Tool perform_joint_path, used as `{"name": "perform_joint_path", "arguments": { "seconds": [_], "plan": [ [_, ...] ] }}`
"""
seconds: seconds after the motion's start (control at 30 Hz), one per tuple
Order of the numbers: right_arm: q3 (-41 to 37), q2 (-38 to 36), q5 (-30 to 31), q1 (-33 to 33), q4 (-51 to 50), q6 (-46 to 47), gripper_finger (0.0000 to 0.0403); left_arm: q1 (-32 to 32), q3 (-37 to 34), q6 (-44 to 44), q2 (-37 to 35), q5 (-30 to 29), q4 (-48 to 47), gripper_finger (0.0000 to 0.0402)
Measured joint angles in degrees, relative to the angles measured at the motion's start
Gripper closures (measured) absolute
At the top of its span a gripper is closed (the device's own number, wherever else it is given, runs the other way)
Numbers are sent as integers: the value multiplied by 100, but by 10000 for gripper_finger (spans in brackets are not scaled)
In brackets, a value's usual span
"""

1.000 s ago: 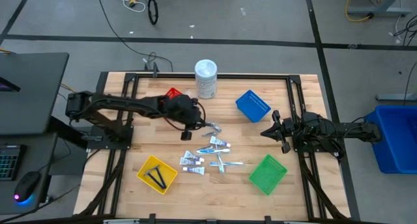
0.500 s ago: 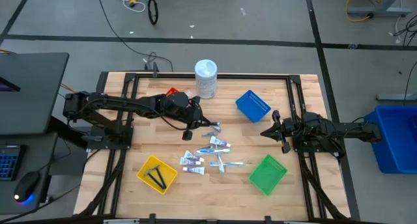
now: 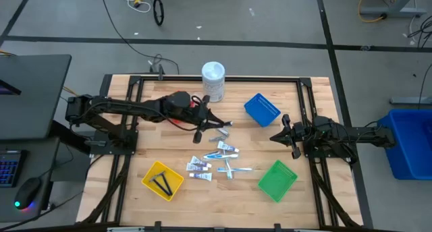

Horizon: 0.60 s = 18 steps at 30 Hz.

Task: Pick & Place Travel size toiletries
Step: Put the silver nail clipper into the blue basket

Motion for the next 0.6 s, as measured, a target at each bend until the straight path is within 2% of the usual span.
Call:
{"name": "perform_joint_path", "arguments": {
  "seconds": [0.23,0.6],
  "plan": [
    [-2,0,0,0,-2,0,389,-4,0,-309,0,146,111,342],
    [0,2,11,0,76,-149,390,-8,7,-492,-35,-62,120,341]
  ]
}}
